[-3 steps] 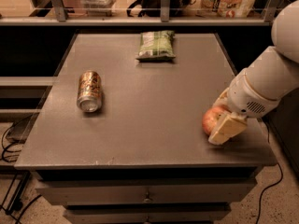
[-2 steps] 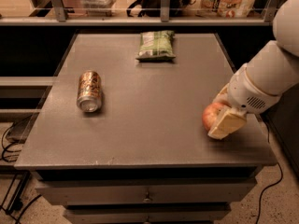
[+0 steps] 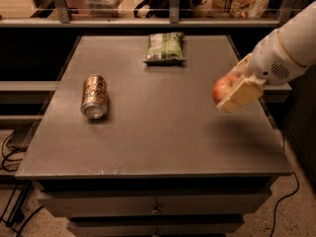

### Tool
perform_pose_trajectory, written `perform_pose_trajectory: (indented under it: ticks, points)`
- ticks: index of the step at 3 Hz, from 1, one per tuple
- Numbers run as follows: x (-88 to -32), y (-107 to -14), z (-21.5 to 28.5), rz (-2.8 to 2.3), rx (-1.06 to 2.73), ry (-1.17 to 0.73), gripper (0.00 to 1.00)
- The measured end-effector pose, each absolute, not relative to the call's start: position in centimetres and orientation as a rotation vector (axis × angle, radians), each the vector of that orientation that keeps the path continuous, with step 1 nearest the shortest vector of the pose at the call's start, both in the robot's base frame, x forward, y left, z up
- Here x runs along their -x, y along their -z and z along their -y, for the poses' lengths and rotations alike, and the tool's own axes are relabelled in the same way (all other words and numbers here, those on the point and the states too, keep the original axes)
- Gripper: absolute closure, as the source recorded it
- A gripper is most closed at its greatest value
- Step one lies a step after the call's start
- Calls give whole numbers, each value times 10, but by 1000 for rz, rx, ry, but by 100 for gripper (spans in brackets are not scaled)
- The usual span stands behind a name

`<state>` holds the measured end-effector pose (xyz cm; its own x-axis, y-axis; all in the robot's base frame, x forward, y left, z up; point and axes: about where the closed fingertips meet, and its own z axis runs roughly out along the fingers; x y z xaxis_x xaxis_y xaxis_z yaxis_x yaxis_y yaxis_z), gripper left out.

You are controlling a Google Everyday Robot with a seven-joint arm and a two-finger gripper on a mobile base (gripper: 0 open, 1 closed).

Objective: Move apple near green jalapeno chip bag

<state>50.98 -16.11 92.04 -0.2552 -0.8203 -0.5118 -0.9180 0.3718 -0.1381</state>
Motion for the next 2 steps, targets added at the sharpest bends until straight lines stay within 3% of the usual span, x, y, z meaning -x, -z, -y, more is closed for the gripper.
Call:
perform_pose_trajectory:
  ticks: [2]
  points:
    - [-545, -993, 149, -1983, 1396, -270, 100]
